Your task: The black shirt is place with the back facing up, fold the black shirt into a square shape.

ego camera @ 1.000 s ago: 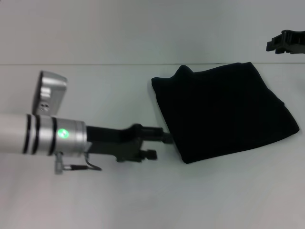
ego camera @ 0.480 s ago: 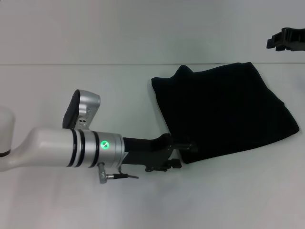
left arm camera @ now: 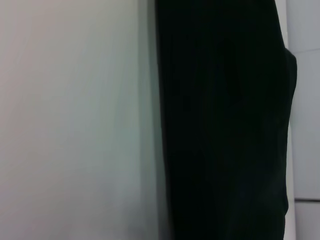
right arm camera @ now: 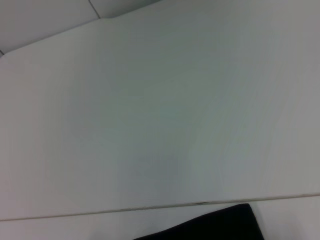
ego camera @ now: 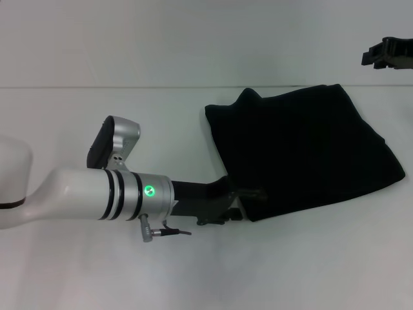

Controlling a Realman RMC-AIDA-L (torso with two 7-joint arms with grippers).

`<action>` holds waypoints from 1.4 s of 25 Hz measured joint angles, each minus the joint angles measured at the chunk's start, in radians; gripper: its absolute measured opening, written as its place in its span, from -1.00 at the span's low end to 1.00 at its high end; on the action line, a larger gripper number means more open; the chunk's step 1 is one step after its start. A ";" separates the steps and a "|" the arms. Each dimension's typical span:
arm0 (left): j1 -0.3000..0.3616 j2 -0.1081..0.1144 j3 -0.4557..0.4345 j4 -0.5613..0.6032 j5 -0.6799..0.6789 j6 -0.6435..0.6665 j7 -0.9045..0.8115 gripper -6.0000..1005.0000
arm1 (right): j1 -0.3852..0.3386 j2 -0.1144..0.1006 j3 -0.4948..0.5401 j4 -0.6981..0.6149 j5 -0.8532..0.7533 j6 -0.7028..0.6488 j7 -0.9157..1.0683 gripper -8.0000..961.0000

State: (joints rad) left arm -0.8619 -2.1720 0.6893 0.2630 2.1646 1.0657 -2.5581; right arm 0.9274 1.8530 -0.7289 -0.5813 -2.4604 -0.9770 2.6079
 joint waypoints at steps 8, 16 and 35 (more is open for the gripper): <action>-0.027 0.000 0.006 -0.035 0.000 -0.056 0.016 0.43 | 0.003 0.001 0.000 0.000 0.000 0.000 0.000 -0.29; -0.050 0.000 0.006 -0.045 0.003 -0.072 0.030 0.36 | 0.003 0.002 0.001 0.000 0.000 0.000 0.000 -0.28; -0.066 -0.003 0.016 -0.052 0.002 -0.066 0.075 -0.91 | 0.001 0.000 0.005 -0.002 0.024 -0.002 0.000 -0.24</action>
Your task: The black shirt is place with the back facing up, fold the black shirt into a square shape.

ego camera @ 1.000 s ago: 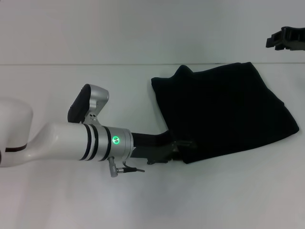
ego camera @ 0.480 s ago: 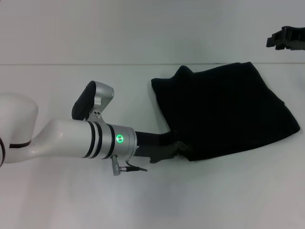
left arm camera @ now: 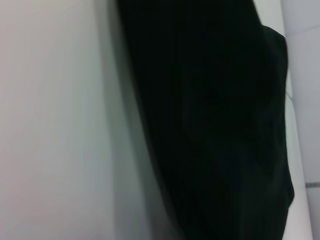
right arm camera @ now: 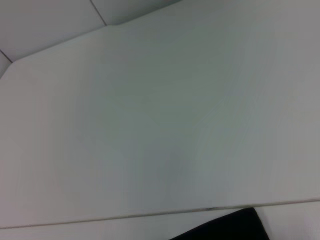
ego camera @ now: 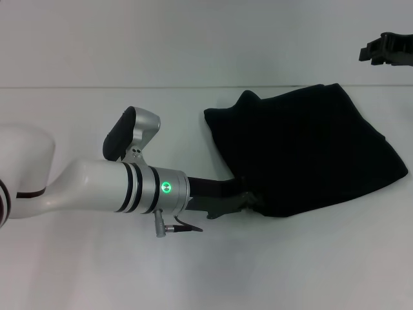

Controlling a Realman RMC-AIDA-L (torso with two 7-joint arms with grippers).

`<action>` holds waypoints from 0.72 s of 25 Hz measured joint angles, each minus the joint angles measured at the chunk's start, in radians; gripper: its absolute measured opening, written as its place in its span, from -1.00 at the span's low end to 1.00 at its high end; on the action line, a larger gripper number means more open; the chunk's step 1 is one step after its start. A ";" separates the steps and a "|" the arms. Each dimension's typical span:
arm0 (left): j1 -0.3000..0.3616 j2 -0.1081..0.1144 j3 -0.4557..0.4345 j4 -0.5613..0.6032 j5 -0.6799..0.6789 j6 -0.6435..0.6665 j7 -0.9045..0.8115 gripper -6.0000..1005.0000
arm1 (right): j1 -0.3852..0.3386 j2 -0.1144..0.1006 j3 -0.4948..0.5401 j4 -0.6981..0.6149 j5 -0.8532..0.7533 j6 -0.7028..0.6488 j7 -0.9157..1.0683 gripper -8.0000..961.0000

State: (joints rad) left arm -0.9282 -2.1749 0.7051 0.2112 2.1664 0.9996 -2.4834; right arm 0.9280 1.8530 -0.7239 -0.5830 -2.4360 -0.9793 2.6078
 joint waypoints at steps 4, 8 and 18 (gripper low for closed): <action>-0.001 0.004 0.003 0.006 -0.001 0.016 0.020 -0.91 | 0.000 0.000 0.000 0.000 0.000 0.001 0.000 -0.23; 0.022 0.006 -0.008 0.031 -0.001 0.038 0.027 -0.91 | 0.000 0.000 0.000 0.000 0.000 0.000 0.000 -0.22; 0.212 0.035 -0.046 0.234 0.003 0.179 0.001 -0.90 | -0.007 -0.003 0.000 0.000 0.000 -0.008 0.010 -0.20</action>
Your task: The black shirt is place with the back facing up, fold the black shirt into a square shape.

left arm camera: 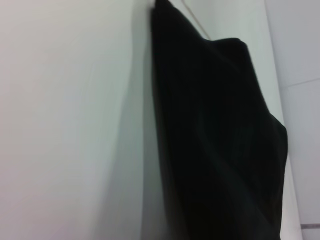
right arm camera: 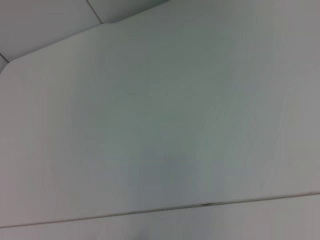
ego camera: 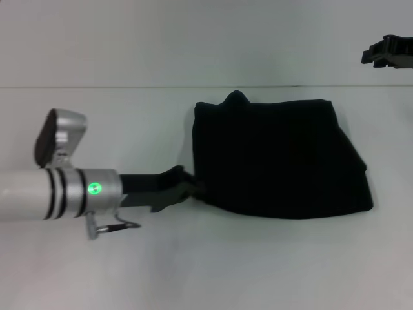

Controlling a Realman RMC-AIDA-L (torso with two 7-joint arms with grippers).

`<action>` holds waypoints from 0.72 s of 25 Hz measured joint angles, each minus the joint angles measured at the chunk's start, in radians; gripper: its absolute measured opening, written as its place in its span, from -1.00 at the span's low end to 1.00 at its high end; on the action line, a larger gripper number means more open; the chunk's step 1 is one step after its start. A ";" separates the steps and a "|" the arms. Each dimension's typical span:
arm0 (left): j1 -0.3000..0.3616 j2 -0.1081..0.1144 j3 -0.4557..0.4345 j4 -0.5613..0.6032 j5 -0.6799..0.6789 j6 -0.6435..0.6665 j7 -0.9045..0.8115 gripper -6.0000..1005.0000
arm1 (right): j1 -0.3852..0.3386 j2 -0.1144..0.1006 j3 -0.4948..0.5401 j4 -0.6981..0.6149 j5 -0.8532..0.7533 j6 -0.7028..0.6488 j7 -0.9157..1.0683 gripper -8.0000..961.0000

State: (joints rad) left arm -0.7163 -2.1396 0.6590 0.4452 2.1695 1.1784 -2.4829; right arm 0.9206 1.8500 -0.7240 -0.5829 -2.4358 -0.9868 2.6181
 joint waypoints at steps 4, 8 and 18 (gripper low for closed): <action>0.033 0.015 -0.027 0.026 0.032 0.046 0.000 -0.90 | 0.003 0.000 -0.001 0.000 -0.002 -0.007 0.001 -0.19; 0.048 0.018 -0.042 0.049 0.050 0.071 -0.001 -0.90 | 0.004 0.000 0.000 0.000 -0.001 -0.011 0.001 -0.19; 0.032 0.036 -0.053 0.063 0.141 0.114 -0.016 -0.89 | 0.006 0.000 0.000 0.000 0.001 -0.013 0.002 -0.17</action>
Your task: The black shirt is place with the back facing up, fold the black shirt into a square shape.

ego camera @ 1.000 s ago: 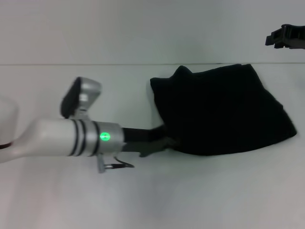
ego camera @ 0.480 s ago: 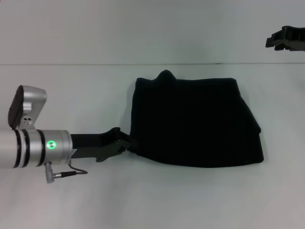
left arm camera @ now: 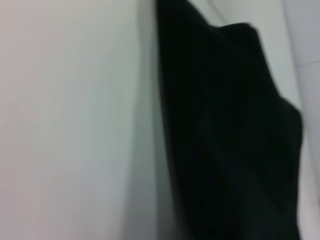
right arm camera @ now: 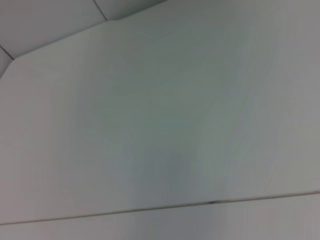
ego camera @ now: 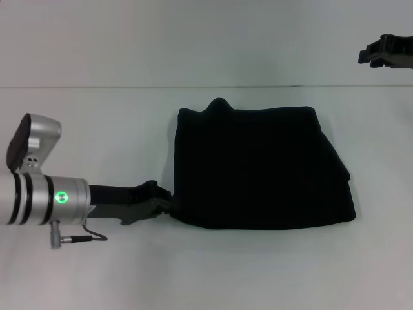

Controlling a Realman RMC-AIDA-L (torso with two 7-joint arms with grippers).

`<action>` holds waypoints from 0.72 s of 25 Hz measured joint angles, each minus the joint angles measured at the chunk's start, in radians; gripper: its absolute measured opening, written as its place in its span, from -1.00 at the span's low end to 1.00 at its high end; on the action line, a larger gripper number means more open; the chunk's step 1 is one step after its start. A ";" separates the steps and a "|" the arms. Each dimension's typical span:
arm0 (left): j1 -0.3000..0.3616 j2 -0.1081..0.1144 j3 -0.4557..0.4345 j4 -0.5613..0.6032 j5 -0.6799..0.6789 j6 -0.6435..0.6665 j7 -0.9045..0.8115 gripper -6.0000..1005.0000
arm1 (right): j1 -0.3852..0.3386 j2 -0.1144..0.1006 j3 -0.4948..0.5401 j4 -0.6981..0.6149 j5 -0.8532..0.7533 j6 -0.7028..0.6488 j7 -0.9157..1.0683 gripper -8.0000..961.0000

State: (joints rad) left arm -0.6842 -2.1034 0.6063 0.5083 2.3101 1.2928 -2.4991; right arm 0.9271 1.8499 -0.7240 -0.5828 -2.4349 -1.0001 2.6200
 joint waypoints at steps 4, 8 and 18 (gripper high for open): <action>0.006 0.005 -0.003 0.045 0.019 0.003 -0.010 -0.89 | 0.002 0.000 0.000 0.000 0.000 0.000 0.000 -0.16; 0.028 0.016 -0.003 0.116 0.019 0.023 0.018 -0.50 | 0.003 0.000 0.002 0.000 0.003 -0.002 0.000 -0.15; 0.033 0.024 -0.052 0.193 -0.153 -0.001 0.529 0.31 | -0.085 0.049 0.036 -0.041 0.164 -0.019 -0.264 -0.13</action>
State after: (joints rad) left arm -0.6513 -2.0796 0.5542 0.7009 2.1571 1.2921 -1.9705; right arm 0.8418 1.8987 -0.6883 -0.6233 -2.2707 -1.0192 2.3557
